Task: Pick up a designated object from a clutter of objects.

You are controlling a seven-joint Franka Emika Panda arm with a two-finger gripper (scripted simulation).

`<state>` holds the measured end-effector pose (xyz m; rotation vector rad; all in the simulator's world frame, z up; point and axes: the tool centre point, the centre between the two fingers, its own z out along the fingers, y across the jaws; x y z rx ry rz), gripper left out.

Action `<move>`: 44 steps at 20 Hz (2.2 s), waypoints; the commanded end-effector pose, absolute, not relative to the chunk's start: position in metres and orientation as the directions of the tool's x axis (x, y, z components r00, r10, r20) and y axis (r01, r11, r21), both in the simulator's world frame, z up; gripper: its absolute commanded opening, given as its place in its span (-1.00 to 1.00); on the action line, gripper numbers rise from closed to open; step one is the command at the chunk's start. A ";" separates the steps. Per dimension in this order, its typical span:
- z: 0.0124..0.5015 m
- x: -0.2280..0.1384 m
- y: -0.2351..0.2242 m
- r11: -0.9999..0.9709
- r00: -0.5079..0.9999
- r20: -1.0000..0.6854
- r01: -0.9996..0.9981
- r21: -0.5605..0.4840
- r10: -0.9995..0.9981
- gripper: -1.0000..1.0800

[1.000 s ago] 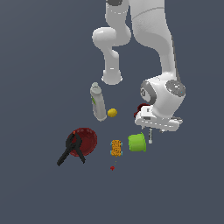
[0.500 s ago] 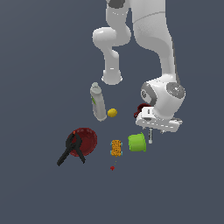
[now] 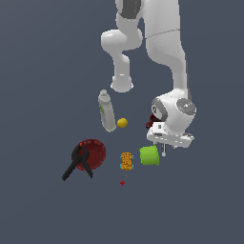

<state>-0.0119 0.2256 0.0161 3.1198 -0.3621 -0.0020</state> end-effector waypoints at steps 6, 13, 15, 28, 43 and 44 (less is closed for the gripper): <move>0.010 -0.011 0.226 -0.973 0.973 0.000 -0.229 0.000 -0.229 -1.00; 0.010 -0.011 0.226 -0.973 0.973 0.000 -0.229 0.000 -0.229 -1.00; 0.010 -0.011 0.226 -0.973 0.973 0.000 -0.229 0.000 -0.229 -1.00; 0.046 -0.022 0.199 -0.973 0.973 0.000 -0.229 0.001 -0.229 -1.00; 0.151 -0.052 0.119 -0.973 0.973 0.000 -0.229 0.000 -0.229 -1.00; 0.159 -0.054 0.114 -0.973 0.973 0.000 -0.229 0.000 -0.229 -1.00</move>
